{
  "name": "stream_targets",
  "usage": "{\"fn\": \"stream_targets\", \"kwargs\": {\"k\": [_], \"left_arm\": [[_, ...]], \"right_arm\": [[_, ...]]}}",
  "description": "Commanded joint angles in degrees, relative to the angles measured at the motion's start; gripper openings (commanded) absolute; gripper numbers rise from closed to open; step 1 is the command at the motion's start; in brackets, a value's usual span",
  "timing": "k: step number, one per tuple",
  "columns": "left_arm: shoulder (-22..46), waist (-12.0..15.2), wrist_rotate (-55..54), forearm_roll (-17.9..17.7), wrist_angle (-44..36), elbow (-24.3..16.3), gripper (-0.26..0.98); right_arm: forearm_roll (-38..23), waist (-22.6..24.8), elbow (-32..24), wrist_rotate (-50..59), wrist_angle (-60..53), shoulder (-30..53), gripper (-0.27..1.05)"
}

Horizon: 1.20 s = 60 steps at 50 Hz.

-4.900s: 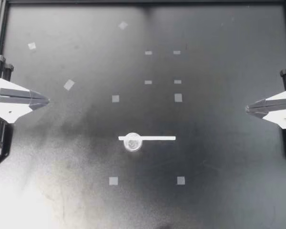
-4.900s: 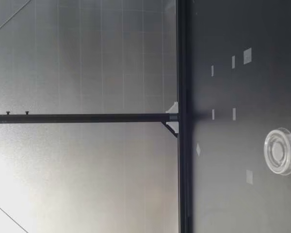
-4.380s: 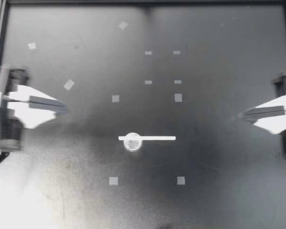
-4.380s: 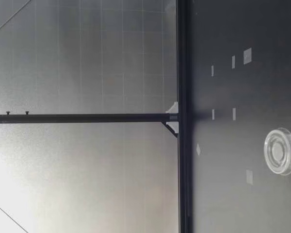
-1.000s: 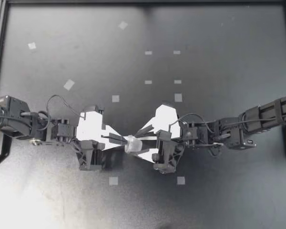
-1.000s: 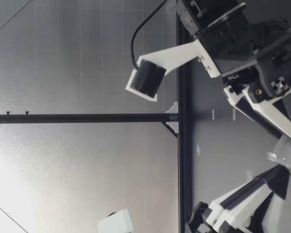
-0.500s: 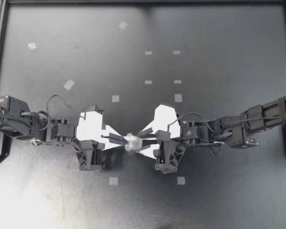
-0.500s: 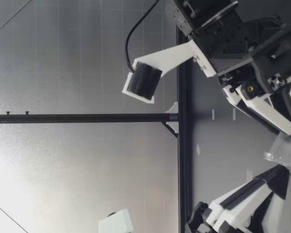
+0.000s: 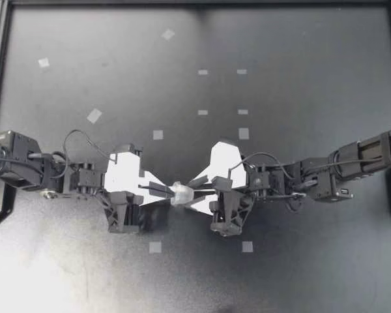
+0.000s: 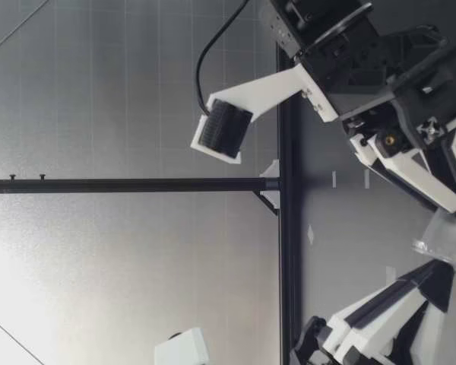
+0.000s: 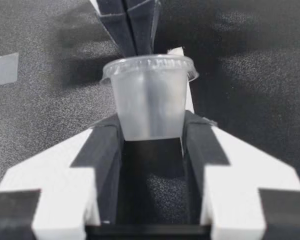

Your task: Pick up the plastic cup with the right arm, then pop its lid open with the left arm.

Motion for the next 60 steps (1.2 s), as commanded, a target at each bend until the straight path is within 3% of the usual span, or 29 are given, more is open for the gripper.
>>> {"fn": "stream_targets", "kwargs": {"k": [1,5,14,25,31,36,40,47,60], "left_arm": [[-1.41,0.18,-0.18,-0.09,-0.53,-0.18,-0.02],[-4.13,0.18,-0.18,-0.09,-1.23,0.62,-0.02],[-14.33,0.09,-1.14,-0.09,-9.93,6.5,-0.02],[-19.78,0.09,-14.94,0.09,-25.22,10.81,-0.01],[-17.23,0.0,-28.04,0.18,-30.59,10.28,0.06],[-13.8,-0.44,-40.69,2.02,-31.55,8.53,0.21],[-11.43,-0.62,-50.63,4.57,-31.99,6.5,0.43],[-9.84,-0.88,-61.44,4.92,-31.73,2.99,0.78],[-9.67,-0.88,-65.39,5.01,-31.55,1.32,0.72]], "right_arm": [[-0.09,0.35,-0.35,0.0,-0.35,-2.46,0.35],[-0.88,0.35,0.62,-0.18,-1.14,-4.04,0.32],[-2.9,0.35,6.06,-0.35,-8.0,-10.46,0.25],[-5.71,0.35,14.68,-0.62,-34.1,-14.33,0.25],[-5.89,0.35,16.61,-2.72,-47.9,-12.13,0.24],[-6.33,0.35,16.26,-5.19,-53.44,-9.32,0.24],[-6.24,0.35,15.21,-6.77,-54.14,-7.21,0.24],[-6.42,0.35,12.66,-8.79,-54.05,-5.8,0.25],[-6.42,0.35,12.13,-10.11,-53.7,-5.54,0.24]]}}
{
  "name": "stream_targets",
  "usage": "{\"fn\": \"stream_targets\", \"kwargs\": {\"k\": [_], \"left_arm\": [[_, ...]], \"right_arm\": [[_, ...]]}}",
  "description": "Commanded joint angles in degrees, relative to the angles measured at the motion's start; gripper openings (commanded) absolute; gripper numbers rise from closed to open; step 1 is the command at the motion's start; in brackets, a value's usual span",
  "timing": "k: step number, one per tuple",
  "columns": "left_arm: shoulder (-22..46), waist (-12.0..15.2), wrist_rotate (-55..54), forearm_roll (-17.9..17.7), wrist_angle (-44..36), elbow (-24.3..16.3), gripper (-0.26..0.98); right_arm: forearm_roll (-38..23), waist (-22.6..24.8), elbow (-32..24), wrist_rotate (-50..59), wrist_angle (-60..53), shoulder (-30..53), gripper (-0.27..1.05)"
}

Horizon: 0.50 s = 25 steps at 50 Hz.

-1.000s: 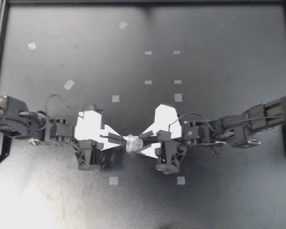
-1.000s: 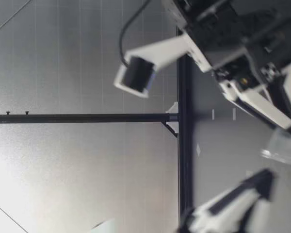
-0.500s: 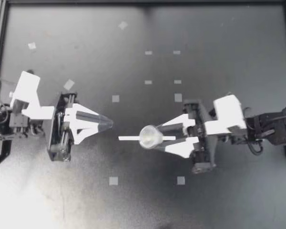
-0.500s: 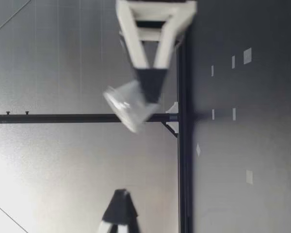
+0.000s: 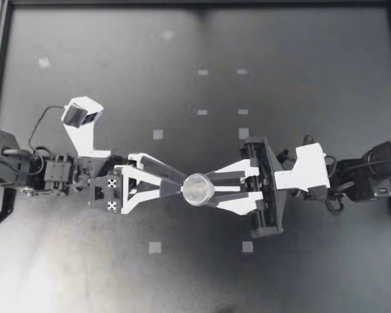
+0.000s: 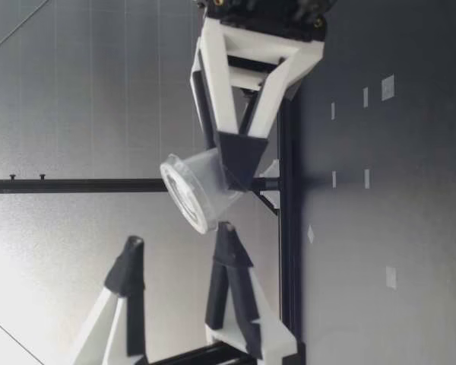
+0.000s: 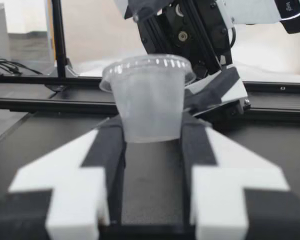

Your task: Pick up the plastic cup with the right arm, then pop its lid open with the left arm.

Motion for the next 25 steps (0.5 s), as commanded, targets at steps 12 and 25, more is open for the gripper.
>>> {"fn": "stream_targets", "kwargs": {"k": [12,25], "left_arm": [[-1.41,-1.32,-0.09,0.18,-0.26,-2.2,0.72],[-2.2,-2.11,0.44,0.35,-1.49,-2.72,0.72]], "right_arm": [[0.53,0.09,-0.09,0.26,1.76,0.44,0.24],[1.23,0.09,0.53,3.69,1.76,3.08,0.24]]}}
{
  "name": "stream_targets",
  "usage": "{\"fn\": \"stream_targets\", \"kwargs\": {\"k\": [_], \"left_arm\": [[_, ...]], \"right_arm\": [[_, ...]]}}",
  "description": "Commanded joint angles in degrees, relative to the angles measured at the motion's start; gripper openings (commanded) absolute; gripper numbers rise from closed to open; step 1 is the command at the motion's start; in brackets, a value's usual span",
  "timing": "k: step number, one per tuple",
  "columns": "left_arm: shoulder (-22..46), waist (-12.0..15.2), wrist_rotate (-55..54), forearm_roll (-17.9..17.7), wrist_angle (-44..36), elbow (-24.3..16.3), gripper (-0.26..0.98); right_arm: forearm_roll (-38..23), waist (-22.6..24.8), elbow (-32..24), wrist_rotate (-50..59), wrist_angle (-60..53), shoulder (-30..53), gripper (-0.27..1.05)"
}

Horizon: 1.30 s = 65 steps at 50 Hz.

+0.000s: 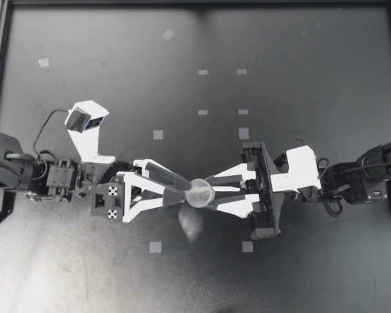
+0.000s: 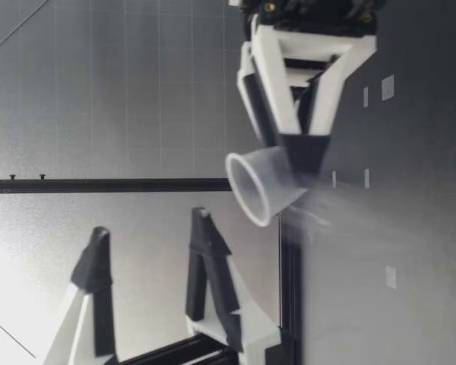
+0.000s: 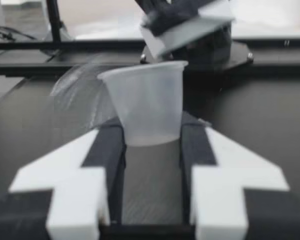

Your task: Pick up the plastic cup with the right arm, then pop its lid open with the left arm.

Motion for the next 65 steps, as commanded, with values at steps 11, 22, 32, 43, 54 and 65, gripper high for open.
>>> {"fn": "stream_targets", "kwargs": {"k": [11,22,32,43,54,65], "left_arm": [[-4.04,-0.09,12.13,0.26,-0.09,1.49,0.72],[-4.13,-0.09,40.61,-0.09,5.71,2.2,0.71],[-4.39,-0.09,60.38,-0.09,10.11,0.97,0.71],[-4.39,-0.18,60.56,-0.09,10.99,-0.09,0.71],[-4.39,-0.09,59.77,0.0,12.04,-0.26,0.71],[-4.13,-0.09,59.77,0.0,13.01,-0.18,0.71]], "right_arm": [[-0.26,-0.18,1.93,3.6,1.85,-2.99,0.24],[-1.41,1.14,2.2,5.98,5.01,-12.83,0.24],[-1.41,3.69,2.2,9.23,11.16,-17.75,0.24],[-1.41,3.96,2.2,8.79,13.18,-17.23,0.24],[-1.41,4.04,2.11,8.79,13.27,-17.14,0.24],[-1.41,4.04,2.02,8.79,13.45,-17.14,0.24]]}}
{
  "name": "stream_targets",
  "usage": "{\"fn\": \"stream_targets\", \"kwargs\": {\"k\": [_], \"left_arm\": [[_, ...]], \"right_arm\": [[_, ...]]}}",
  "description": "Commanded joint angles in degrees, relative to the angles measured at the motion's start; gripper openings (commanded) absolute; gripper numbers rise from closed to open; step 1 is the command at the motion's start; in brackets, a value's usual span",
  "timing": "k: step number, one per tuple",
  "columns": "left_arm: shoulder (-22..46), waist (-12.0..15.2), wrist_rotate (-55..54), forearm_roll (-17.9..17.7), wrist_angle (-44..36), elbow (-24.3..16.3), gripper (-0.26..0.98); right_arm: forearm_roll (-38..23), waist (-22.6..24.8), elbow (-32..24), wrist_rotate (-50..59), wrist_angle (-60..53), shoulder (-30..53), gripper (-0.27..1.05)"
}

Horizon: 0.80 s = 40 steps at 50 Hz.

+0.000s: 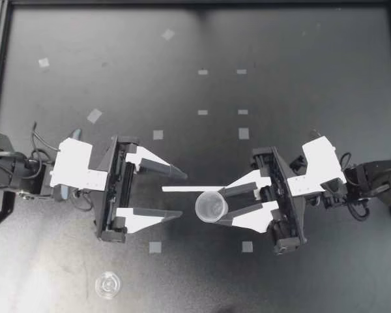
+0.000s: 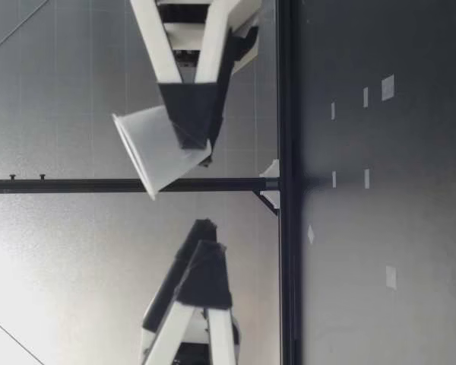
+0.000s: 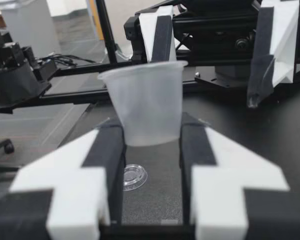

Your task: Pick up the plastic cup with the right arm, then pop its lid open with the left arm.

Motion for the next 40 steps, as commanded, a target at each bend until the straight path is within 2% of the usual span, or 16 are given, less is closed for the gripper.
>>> {"fn": "stream_targets", "kwargs": {"k": [1,40], "left_arm": [[-1.05,0.0,-0.09,-0.09,0.0,-1.05,0.71],[-0.97,0.0,0.18,-0.09,0.0,-0.79,0.71]], "right_arm": [[0.09,0.35,-0.7,-0.09,-0.18,-0.88,0.24],[0.0,0.35,-0.79,-0.09,1.14,-0.53,0.24]]}}
